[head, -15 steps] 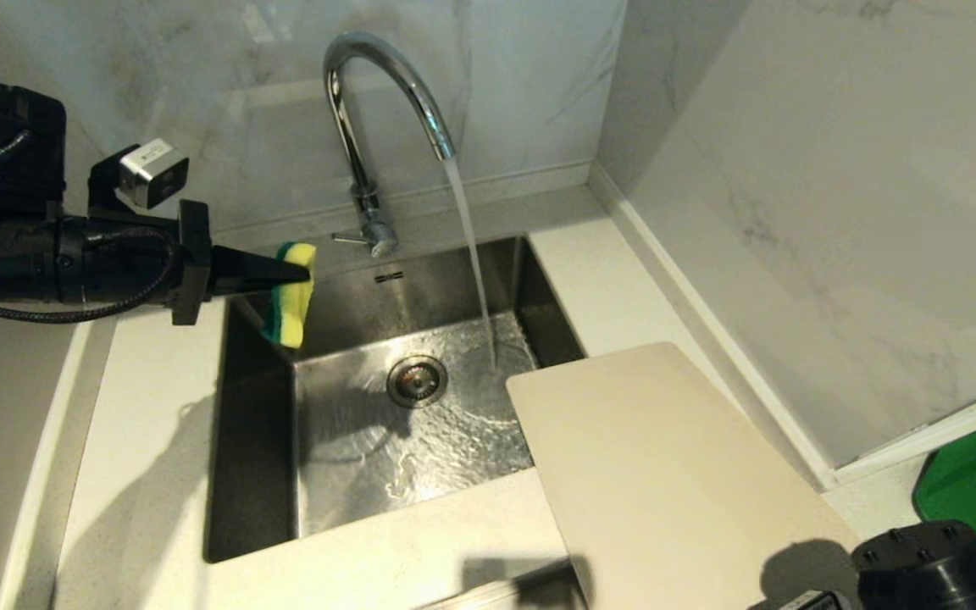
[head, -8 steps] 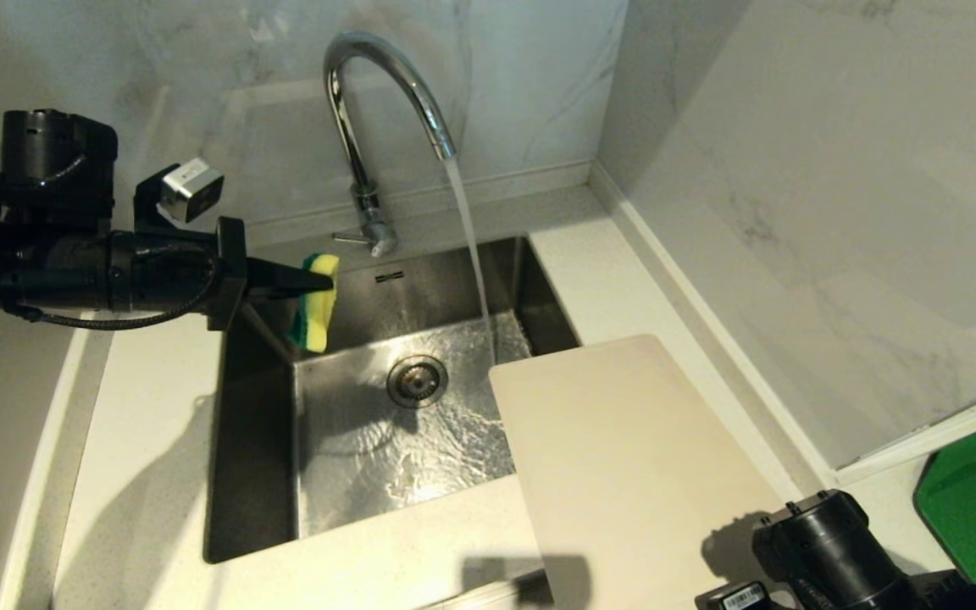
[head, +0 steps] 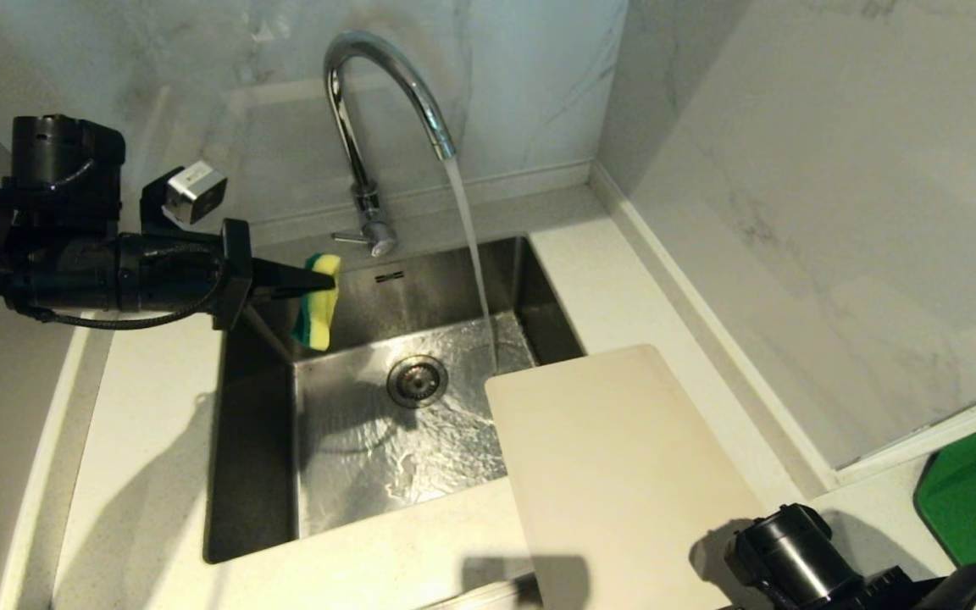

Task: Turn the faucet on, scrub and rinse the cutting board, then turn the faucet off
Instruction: Put down the cutting board

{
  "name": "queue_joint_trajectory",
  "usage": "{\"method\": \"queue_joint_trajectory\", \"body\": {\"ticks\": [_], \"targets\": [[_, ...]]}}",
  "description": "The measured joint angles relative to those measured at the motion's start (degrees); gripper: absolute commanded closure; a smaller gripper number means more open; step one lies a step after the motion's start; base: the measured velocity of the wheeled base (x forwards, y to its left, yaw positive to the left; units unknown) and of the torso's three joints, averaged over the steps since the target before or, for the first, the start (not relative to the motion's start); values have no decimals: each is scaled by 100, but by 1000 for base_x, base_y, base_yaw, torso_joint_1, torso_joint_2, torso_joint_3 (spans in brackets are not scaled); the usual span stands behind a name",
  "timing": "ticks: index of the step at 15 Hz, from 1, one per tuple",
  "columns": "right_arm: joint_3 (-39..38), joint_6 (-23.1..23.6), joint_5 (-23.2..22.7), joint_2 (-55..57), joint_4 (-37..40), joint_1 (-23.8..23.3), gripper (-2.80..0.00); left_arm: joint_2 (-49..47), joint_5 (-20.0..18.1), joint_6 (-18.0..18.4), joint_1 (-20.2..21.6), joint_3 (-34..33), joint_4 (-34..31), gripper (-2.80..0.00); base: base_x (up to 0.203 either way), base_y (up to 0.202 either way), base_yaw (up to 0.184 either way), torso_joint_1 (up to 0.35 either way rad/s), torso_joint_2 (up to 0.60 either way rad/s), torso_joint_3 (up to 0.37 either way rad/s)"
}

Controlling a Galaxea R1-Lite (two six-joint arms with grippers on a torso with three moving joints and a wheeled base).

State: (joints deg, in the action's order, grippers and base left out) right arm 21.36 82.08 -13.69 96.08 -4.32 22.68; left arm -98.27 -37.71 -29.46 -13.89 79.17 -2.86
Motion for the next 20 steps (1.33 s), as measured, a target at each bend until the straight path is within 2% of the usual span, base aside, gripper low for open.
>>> {"method": "queue_joint_trajectory", "body": {"ticks": [6, 16, 17, 20], "targets": [[382, -9, -243, 621, -17, -143, 0, -42, -2, 17, 41, -1, 6, 0, 0, 0, 0, 0, 0, 0], [796, -2, -238, 1295, -20, -143, 0, -183, -33, 30, 118, -11, 33, 0, 0, 0, 0, 0, 0, 0], [796, -5, -240, 1307, -22, -143, -272, -189, -35, 30, 118, -11, 36, 0, 0, 0, 0, 0, 0, 0], [767, -4, -240, 1303, -15, -143, -280, -204, -35, 28, 116, -9, 50, 0, 0, 0, 0, 0, 0, 0]]}}
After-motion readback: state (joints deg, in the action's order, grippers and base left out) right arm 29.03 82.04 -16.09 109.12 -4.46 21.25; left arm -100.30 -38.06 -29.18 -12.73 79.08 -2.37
